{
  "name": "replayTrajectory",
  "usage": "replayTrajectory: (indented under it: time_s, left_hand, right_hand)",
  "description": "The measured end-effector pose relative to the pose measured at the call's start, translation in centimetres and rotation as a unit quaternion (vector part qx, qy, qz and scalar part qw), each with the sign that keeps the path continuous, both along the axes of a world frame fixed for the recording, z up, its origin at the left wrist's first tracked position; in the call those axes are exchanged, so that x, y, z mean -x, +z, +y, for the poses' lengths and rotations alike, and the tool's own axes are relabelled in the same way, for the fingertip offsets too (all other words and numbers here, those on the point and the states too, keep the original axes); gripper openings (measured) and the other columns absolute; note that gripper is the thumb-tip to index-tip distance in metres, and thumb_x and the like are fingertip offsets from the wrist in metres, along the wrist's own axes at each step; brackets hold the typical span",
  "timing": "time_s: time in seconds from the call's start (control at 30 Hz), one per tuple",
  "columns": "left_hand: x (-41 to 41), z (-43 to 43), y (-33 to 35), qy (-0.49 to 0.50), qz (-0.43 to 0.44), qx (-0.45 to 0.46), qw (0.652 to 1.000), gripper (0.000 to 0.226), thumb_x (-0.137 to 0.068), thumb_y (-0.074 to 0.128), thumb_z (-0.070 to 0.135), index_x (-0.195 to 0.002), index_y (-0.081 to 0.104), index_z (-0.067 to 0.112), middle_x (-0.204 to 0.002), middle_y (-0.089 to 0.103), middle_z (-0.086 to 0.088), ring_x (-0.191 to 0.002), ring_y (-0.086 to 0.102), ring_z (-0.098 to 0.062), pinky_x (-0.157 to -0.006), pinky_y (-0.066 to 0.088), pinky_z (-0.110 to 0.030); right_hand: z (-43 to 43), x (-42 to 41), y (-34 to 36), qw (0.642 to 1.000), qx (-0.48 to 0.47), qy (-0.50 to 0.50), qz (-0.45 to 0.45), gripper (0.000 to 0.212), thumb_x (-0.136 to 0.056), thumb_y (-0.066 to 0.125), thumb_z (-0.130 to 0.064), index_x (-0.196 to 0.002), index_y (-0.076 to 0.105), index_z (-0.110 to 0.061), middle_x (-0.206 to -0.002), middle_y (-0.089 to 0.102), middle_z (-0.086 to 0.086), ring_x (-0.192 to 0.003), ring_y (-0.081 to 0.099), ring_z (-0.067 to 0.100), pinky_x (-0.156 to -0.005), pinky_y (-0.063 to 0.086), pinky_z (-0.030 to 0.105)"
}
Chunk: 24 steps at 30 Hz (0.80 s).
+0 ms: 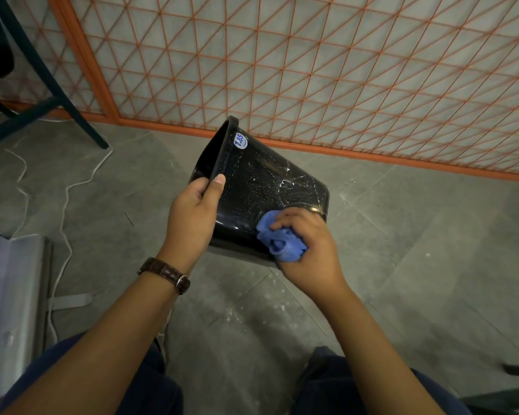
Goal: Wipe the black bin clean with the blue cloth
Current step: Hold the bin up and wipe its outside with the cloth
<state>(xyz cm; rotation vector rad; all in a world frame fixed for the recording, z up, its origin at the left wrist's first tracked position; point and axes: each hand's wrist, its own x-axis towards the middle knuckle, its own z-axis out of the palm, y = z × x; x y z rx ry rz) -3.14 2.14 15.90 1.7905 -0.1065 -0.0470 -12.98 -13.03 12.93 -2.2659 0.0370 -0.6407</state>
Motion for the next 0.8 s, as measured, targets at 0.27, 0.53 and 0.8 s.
replayTrajectory:
  time_s: [0.27,0.53,0.8]
  left_hand:
    - [0.0,-0.2,-0.3,0.003,0.006,-0.012,1.0,0.041,-0.094,0.047,0.037,-0.084,0.059,-0.001,-0.077,0.058,-0.023,-0.072,0.051,-0.019,-0.069,0.044,-0.034]
    - [0.2,-0.4,-0.4,-0.023,0.02,0.006,1.0,0.031,-0.095,0.046,0.035,-0.075,0.057,0.015,-0.076,0.054,-0.006,-0.066,0.047,-0.007,-0.055,0.036,-0.009]
    - [0.5,-0.3,-0.8,-0.041,0.028,0.022,0.999,0.047,-0.094,0.047,0.04,-0.09,0.056,-0.006,-0.081,0.055,-0.013,-0.075,0.049,-0.018,-0.07,0.04,-0.034]
  right_hand:
    - [1.5,-0.3,-0.2,1.0,-0.015,-0.021,-0.004,0.032,-0.068,0.063,-0.02,-0.099,0.065,-0.014,-0.11,0.057,-0.008,-0.1,0.055,0.015,-0.091,0.039,0.023]
    - [0.6,0.1,-0.2,0.999,0.007,-0.049,-0.02,0.033,-0.07,0.063,-0.021,-0.101,0.065,-0.011,-0.111,0.062,0.001,-0.099,0.055,0.018,-0.089,0.039,0.022]
    - [0.3,0.1,0.7,0.999,0.024,-0.033,-0.026,0.022,-0.07,0.063,-0.021,-0.09,0.066,-0.012,-0.1,0.063,-0.007,-0.091,0.057,0.017,-0.084,0.038,0.02]
